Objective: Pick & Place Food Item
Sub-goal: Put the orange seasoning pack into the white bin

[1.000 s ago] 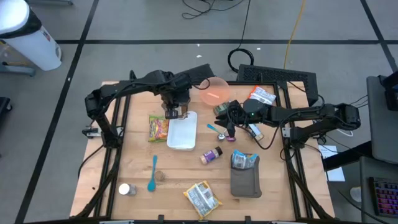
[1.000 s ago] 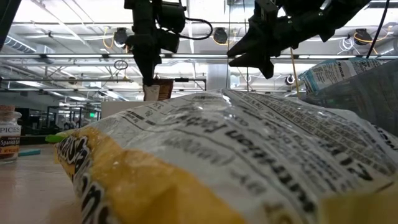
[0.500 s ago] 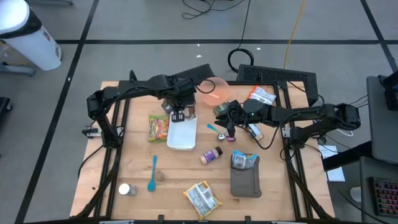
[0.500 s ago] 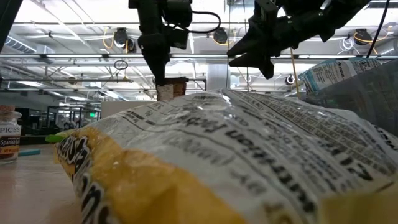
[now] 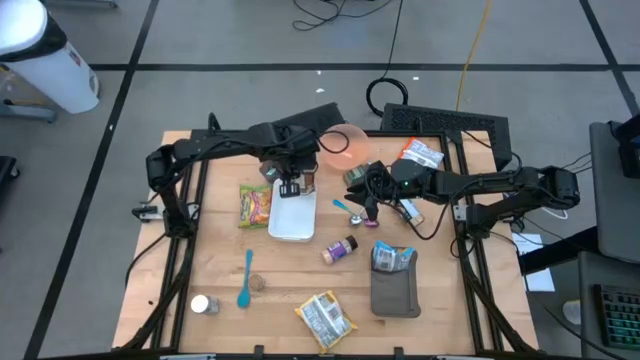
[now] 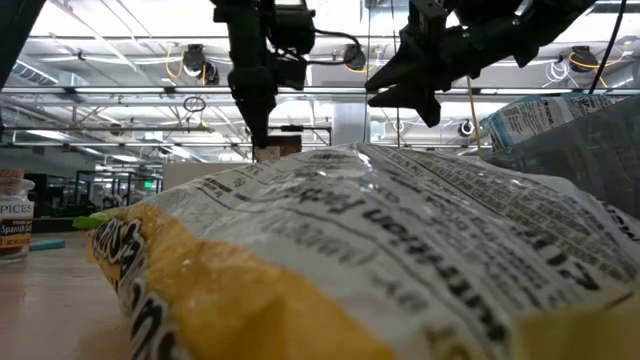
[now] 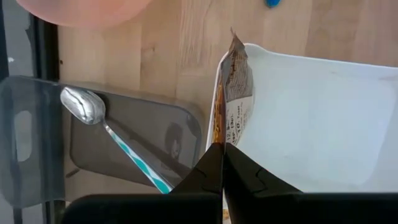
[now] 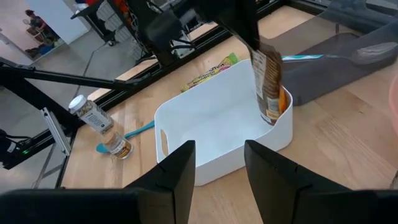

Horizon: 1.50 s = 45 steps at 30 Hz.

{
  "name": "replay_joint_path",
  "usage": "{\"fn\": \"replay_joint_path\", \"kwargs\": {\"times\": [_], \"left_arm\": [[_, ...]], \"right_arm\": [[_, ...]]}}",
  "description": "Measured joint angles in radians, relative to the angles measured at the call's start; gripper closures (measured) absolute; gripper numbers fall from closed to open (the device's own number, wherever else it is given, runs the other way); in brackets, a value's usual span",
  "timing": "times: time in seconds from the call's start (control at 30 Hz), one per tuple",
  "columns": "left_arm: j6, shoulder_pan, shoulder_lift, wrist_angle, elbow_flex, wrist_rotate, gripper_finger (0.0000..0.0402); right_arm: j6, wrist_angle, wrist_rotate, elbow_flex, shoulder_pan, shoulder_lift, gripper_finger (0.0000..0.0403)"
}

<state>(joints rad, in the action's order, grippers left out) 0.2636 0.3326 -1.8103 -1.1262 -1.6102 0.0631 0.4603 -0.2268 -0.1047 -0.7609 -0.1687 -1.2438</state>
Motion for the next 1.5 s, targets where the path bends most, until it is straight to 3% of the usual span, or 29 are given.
{"fn": "replay_joint_path", "kwargs": {"times": [1.0,1.5], "left_arm": [[-0.009,-0.030,-0.072,0.047,0.005,0.004,0.0401],[-0.031,-0.029,-0.072,0.046,0.005,-0.013,0.0377]], "right_arm": [[-0.001,0.027,-0.001,0.000,0.005,0.000,0.0273],[-0.004,0.031,-0.001,0.000,0.005,0.000,0.0273]]}}
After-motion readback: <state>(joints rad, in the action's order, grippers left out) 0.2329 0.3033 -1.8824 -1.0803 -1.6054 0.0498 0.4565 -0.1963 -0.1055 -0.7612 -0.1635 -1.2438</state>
